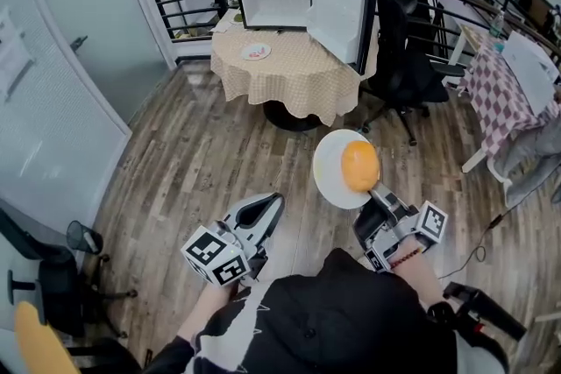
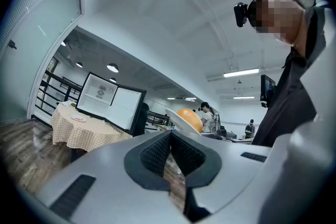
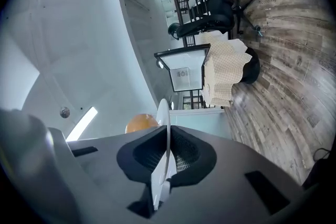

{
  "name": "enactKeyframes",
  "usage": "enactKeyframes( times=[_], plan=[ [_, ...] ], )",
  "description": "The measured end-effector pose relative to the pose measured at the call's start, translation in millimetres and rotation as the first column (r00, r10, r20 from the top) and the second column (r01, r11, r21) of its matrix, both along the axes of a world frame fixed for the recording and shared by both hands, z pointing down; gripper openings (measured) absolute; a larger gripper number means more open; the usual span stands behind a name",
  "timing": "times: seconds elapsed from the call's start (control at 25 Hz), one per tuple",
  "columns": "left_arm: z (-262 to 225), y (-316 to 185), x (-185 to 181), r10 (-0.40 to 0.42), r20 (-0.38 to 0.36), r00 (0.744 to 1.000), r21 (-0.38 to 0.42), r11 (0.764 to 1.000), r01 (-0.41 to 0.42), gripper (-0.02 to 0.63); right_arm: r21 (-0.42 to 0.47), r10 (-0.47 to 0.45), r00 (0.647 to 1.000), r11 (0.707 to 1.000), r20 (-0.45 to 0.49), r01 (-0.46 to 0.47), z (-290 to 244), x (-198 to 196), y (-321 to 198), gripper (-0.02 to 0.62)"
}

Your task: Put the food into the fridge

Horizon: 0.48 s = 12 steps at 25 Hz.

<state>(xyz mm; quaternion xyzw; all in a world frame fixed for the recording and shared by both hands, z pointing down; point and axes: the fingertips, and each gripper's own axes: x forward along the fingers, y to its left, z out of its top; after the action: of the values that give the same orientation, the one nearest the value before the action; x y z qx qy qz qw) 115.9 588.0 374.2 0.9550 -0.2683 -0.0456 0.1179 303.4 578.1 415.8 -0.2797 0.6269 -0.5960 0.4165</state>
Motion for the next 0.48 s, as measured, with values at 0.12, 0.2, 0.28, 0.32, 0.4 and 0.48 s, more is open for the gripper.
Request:
enactKeyframes(
  times=[0.12, 0.2, 0.28, 0.32, 0.4, 0.48],
  plan=[
    [3.4, -3.5, 7.3, 0.047, 0.048, 0.998, 0.014, 0.999, -0.047, 0.015, 0.000, 0.000, 1.000, 1.000, -0.018, 0.000, -1.0, -5.7, -1.4, 0.025],
    [1.7, -11.4, 11.0, 0.055, 0.066, 0.996, 0.016, 0.998, -0.056, 0.014, -0.003, 0.013, 1.000, 1.000, -0.020, -0.014, 0.5, -9.8, -8.7, 0.025],
    [0.5, -22.8, 12.3, 0.038, 0.079, 0.996, 0.010, 0.999, -0.038, 0.014, -0.029, 0.015, 1.000, 0.999, -0.026, -0.016, 3.3, -16.5, -16.1, 0.025],
    [0.3, -28.9, 11.7, 0.021, 0.088, 0.996, 0.005, 1.000, -0.022, 0.014, -0.032, 0.021, 0.999, 0.999, -0.034, -0.022, 3.2, -18.6, -20.9, 0.025],
    [-1.3, -39.6, 9.2, -0.009, 0.097, 0.995, -0.005, 1.000, 0.010, 0.014, -0.029, 0.020, 0.998, 0.999, -0.051, -0.021, 0.8, -24.4, -30.1, 0.025],
    [-3.3, -47.7, 5.4, -0.031, 0.093, 0.995, -0.012, 0.999, 0.033, 0.015, -0.018, 0.016, 0.998, 1.000, -0.060, -0.018, -2.7, -31.1, -40.6, 0.025]
  ],
)
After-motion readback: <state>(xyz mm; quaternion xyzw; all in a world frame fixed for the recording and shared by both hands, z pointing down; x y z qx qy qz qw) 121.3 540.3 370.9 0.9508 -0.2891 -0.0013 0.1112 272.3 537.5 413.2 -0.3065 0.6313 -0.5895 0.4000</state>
